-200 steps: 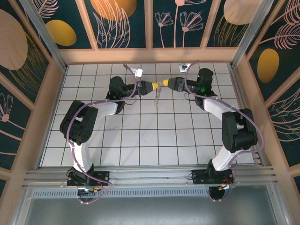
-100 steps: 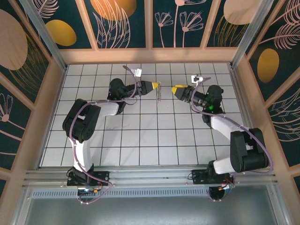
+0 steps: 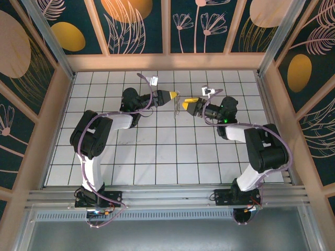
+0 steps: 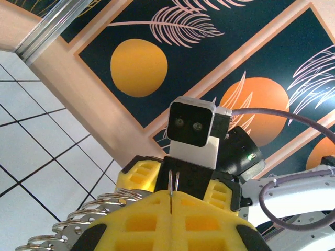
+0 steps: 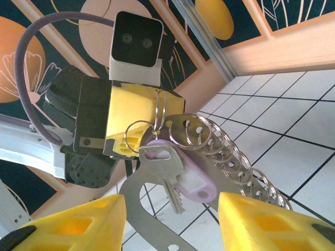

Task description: Put the keys on the keyring

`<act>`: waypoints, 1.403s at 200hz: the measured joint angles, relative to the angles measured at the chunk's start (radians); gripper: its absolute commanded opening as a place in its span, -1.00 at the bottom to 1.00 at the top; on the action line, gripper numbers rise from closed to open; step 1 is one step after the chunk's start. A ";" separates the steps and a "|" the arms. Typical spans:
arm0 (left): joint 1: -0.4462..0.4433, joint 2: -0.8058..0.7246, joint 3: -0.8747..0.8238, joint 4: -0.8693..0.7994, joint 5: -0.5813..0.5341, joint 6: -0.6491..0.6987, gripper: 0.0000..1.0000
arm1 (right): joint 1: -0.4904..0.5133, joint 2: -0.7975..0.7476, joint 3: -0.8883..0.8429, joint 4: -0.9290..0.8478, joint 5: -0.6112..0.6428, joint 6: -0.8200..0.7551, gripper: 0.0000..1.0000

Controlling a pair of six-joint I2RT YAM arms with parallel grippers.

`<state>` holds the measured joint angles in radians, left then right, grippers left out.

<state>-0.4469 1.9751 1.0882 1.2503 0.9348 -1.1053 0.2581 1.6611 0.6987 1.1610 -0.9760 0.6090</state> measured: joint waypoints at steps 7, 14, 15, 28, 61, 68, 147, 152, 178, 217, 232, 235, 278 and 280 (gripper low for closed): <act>0.000 0.001 0.000 0.002 0.000 0.000 -1.00 | 0.000 0.011 0.005 0.015 -0.004 0.007 -0.02; 0.000 0.001 0.000 0.003 0.000 0.000 -1.00 | 0.000 0.020 0.010 0.025 -0.010 0.013 -0.02; 0.000 0.001 0.000 0.003 0.000 0.000 -1.00 | 0.000 0.021 0.011 0.026 -0.010 0.014 -0.02; 0.000 0.002 0.000 0.005 0.000 0.000 -1.00 | 0.001 0.034 0.023 0.042 -0.021 0.026 -0.02; 0.000 0.009 0.000 0.013 0.000 -0.007 -1.00 | 0.010 0.059 0.060 0.070 -0.040 0.037 -0.03; 0.000 0.011 0.000 0.015 0.000 -0.008 -1.00 | 0.012 0.065 0.068 0.071 -0.043 0.037 -0.03; 0.000 0.017 0.000 0.027 0.000 -0.020 -1.00 | 0.025 0.135 0.120 0.087 -0.074 0.071 -0.36; 0.000 0.017 0.000 0.028 0.000 -0.022 -1.00 | 0.026 0.135 0.120 0.087 -0.075 0.071 -0.39; 0.000 0.018 0.000 0.029 0.000 -0.024 -1.00 | 0.029 0.136 0.121 0.098 -0.086 0.077 -0.70; 0.003 0.018 0.000 0.029 -0.001 -0.026 -1.00 | 0.030 0.136 0.122 0.115 -0.107 0.085 -0.96; 0.002 0.018 0.000 0.030 0.000 -0.026 -1.00 | 0.030 0.136 0.122 0.116 -0.108 0.087 -1.00; 0.002 0.018 0.000 0.030 -0.001 -0.026 -1.00 | 0.030 0.136 0.122 0.116 -0.108 0.086 -1.00; 0.002 0.018 0.000 0.030 -0.001 -0.026 -1.00 | 0.030 0.136 0.122 0.115 -0.118 0.085 -1.00; 0.002 0.018 0.000 0.030 -0.001 -0.026 -1.00 | 0.030 0.136 0.122 0.115 -0.118 0.085 -1.00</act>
<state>-0.4450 1.9930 1.0882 1.2800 0.9340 -1.1313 0.2878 1.7969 0.8204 1.2758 -1.0943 0.6941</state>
